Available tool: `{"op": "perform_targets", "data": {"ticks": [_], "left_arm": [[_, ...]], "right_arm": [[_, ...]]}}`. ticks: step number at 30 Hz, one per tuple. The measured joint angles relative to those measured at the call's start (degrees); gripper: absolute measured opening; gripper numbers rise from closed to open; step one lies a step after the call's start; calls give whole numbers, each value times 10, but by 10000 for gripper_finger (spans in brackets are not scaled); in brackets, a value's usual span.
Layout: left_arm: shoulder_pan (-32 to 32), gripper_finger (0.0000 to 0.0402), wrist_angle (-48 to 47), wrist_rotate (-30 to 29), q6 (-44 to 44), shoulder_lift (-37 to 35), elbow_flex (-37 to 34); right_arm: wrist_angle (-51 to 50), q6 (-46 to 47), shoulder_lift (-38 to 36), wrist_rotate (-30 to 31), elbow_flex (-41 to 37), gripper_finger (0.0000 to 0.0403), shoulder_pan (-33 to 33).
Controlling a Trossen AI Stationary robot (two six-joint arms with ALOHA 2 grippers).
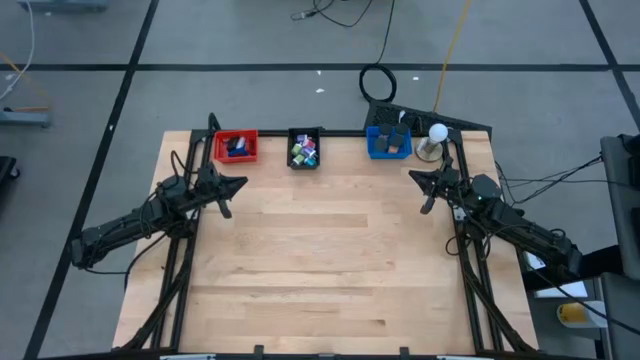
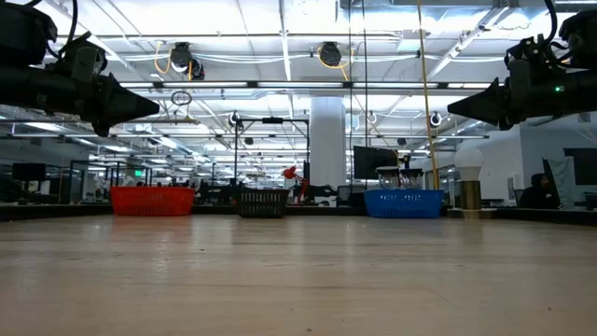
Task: Pick & Place Office items
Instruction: Return to home position
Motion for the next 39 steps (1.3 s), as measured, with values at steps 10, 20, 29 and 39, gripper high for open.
{"op": "perform_targets", "data": {"ticks": [10, 20, 29, 39], "left_arm": [[0, 26, 0, 0, 0, 0, 0], [0, 26, 0, 0, 0, 0, 0], [0, 26, 5, 0, 0, 2, 0], [0, 26, 5, 0, 0, 2, 0]], "right_arm": [[0, 0, 0, 0, 0, 4, 0], [4, 0, 2, 0, 0, 4, 0], [19, 0, 18, -1, 0, 4, 0], [25, 0, 18, -1, 0, 4, 0]]}}
